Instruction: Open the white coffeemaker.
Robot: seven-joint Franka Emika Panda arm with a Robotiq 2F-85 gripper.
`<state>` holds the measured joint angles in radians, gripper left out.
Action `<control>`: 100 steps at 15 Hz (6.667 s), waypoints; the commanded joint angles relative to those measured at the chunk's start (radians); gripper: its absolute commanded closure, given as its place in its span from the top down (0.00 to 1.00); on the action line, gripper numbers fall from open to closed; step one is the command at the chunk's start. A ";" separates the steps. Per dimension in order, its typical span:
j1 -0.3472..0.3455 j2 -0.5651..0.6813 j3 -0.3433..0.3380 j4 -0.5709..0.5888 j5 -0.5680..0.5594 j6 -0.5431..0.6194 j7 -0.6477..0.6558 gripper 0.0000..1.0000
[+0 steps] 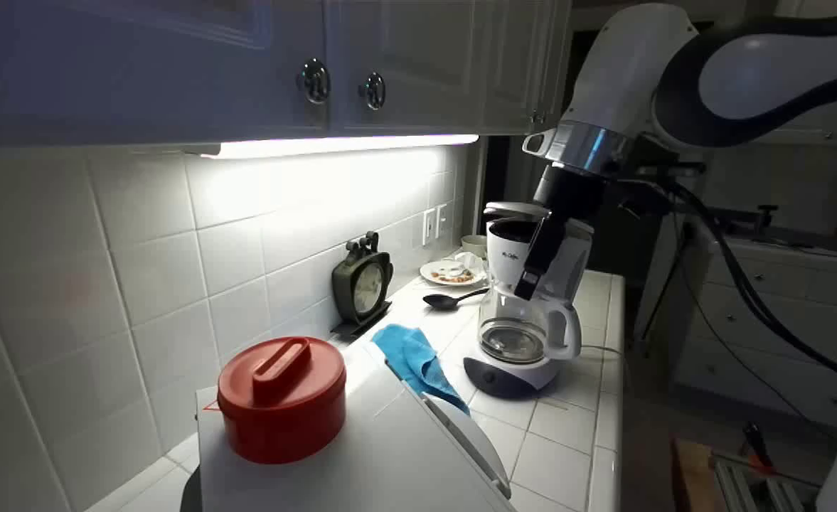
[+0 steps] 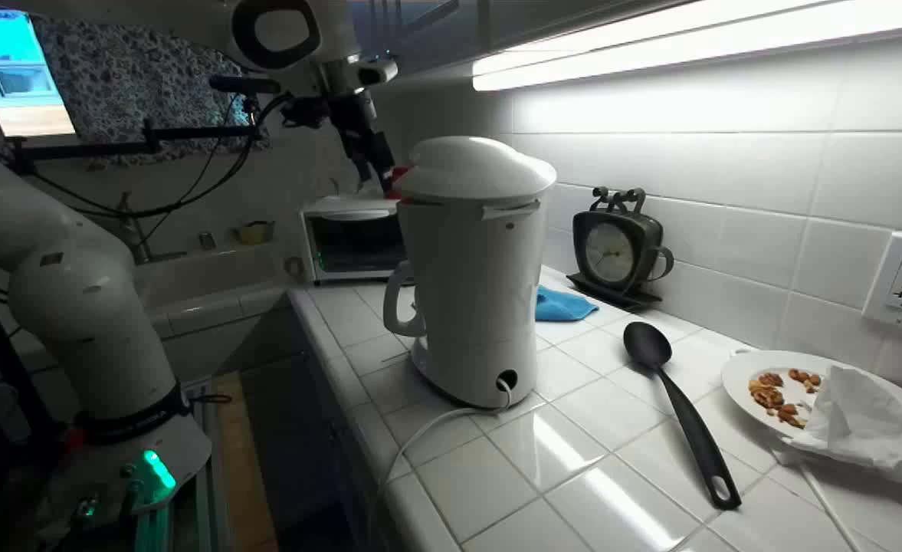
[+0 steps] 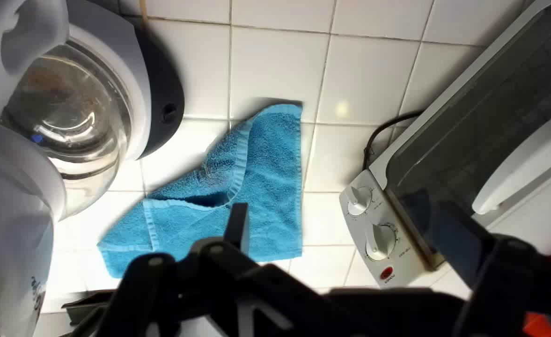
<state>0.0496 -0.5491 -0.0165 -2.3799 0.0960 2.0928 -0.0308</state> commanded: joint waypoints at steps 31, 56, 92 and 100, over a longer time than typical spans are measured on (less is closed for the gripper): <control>-0.102 0.012 0.115 0.054 -1.000 -0.078 0.165 1.00; -0.134 -0.156 -0.121 0.086 -1.043 -0.052 0.230 1.00; -0.308 -0.175 -0.243 0.157 -0.619 0.198 0.110 1.00; -0.189 -0.175 -0.188 0.234 -0.325 0.121 -0.020 1.00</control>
<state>-0.1896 -0.7136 -0.2141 -2.1782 -0.3300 2.2765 0.0058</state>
